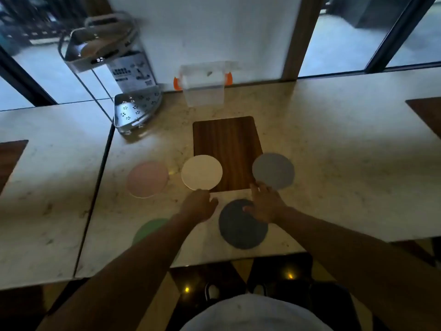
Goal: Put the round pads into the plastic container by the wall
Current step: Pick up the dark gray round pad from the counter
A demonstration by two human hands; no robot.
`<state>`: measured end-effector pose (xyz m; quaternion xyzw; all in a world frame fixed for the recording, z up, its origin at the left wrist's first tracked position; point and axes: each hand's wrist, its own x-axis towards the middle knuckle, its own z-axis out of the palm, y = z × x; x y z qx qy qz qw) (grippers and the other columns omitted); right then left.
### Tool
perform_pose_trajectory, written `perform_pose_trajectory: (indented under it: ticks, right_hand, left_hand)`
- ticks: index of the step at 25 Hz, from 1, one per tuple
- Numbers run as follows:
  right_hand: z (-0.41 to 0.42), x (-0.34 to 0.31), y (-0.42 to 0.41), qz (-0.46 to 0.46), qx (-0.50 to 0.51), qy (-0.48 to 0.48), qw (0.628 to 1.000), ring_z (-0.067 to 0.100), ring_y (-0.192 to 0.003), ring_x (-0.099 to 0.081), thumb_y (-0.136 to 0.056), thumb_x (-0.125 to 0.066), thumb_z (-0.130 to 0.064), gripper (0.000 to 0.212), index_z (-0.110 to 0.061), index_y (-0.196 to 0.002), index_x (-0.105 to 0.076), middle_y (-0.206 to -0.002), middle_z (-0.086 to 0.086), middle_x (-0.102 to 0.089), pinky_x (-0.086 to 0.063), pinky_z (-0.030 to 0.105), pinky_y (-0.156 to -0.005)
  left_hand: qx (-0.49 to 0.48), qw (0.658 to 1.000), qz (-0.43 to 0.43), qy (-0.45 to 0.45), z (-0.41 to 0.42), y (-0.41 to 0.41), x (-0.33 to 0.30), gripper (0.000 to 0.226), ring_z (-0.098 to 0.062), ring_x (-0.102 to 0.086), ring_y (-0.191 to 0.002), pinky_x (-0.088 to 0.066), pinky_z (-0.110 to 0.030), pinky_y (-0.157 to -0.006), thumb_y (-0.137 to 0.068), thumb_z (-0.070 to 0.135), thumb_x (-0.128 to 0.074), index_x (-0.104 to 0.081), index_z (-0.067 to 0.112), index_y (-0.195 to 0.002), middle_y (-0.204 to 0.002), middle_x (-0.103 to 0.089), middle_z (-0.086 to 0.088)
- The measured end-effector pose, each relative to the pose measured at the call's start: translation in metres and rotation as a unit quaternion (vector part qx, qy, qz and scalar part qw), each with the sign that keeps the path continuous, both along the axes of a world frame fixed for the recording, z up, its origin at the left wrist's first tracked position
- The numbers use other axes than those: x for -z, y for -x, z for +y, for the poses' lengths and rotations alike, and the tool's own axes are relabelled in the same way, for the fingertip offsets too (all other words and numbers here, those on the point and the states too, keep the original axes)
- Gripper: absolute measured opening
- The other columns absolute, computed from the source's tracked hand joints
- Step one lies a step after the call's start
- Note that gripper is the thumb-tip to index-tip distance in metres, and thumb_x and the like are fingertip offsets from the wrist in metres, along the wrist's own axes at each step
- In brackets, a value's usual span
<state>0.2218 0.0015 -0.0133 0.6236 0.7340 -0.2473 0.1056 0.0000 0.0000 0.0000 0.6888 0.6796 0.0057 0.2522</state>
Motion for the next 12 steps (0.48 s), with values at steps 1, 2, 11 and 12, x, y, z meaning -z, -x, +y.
perform_pose_trajectory:
  ticks: [1,2,11,12]
  right_hand:
    - [-0.007,0.004,-0.001,-0.010,0.016,0.005,1.000,0.042,-0.138,-0.026,-0.088,-0.051,-0.057,0.082,-0.009,-0.147,-0.019,-0.157,0.020,-0.017,-0.033,0.054,-0.110]
    - [-0.013,0.008,-0.002,-0.019,0.040,0.004,0.999,0.041,-0.132,-0.033,-0.090,-0.053,-0.051,0.075,-0.006,-0.143,-0.025,-0.151,0.021,-0.024,-0.039,0.051,-0.105]
    - [-0.053,0.039,0.003,-0.017,0.150,0.003,0.988,0.037,-0.126,-0.039,-0.092,-0.055,-0.038,0.054,-0.003,-0.132,-0.041,-0.143,0.025,-0.031,-0.047,0.044,-0.098]
    - [-0.054,0.040,0.005,-0.011,0.161,0.000,0.987,0.037,-0.124,-0.040,-0.093,-0.055,-0.036,0.052,-0.003,-0.131,-0.041,-0.143,0.024,-0.031,-0.047,0.044,-0.097]
  left_hand:
    - [0.000,1.000,-0.017,0.019,-0.002,-0.004,0.004,0.032,-0.025,-0.062,-0.083,-0.050,-0.034,-0.068,-0.095,0.034,-0.048,-0.063,0.008,-0.085,-0.097,-0.070,-0.016]
    - [-0.010,0.999,-0.029,0.027,-0.004,-0.007,0.008,0.030,-0.026,-0.063,-0.078,-0.049,-0.034,-0.065,-0.094,0.027,-0.049,-0.063,0.005,-0.078,-0.090,-0.070,-0.017]
    - [-0.102,0.988,-0.077,0.081,-0.037,-0.022,0.056,0.020,-0.025,-0.056,-0.077,-0.045,-0.035,-0.066,-0.090,0.023,-0.054,-0.061,0.007,-0.081,-0.087,-0.059,-0.010]
    - [-0.098,0.989,-0.088,0.072,-0.041,-0.024,0.059,0.017,-0.026,-0.054,-0.079,-0.044,-0.035,-0.067,-0.089,0.022,-0.054,-0.061,0.007,-0.086,-0.093,-0.057,-0.011]
